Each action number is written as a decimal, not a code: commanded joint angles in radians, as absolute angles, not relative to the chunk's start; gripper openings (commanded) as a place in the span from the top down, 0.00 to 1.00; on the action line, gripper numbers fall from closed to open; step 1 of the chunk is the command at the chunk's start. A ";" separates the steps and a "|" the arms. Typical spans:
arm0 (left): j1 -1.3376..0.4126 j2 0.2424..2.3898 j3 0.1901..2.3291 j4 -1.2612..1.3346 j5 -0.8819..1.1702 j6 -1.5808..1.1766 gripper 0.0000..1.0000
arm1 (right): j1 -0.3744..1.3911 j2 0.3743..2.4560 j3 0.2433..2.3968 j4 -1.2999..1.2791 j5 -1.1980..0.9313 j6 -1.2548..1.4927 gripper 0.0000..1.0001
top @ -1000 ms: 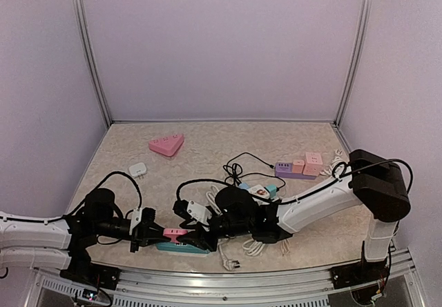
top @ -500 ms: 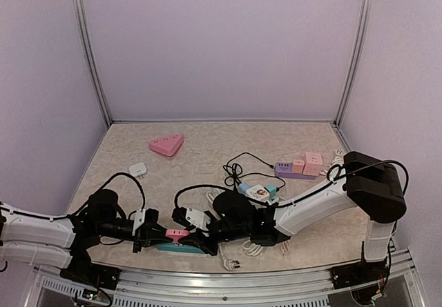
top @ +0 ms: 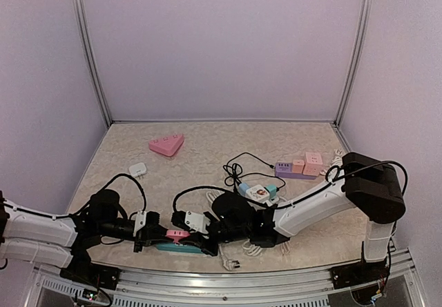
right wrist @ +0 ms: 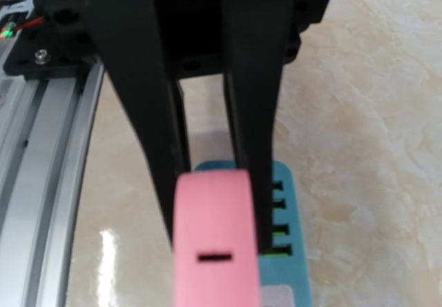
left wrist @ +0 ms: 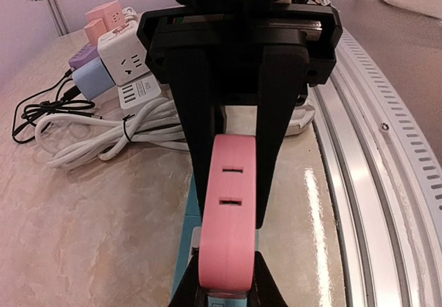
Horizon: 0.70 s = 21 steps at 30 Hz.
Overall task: Insert the plug
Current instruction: Insert the plug into the socket.
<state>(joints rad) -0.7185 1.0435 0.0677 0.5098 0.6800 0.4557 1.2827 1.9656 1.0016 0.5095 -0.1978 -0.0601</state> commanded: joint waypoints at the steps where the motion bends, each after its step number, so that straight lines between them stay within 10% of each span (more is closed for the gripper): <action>1: -0.707 1.054 0.075 0.541 0.638 0.557 1.00 | 1.281 1.980 1.015 0.494 -0.150 -0.030 0.90; 21: -0.731 1.116 0.096 0.490 0.659 0.613 1.00 | 1.281 1.998 1.003 0.493 -0.163 -0.012 0.90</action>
<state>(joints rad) -0.7113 1.1023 0.0750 0.5304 0.6830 0.5316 1.2865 1.9820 1.0016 0.5144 -0.1684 -0.1051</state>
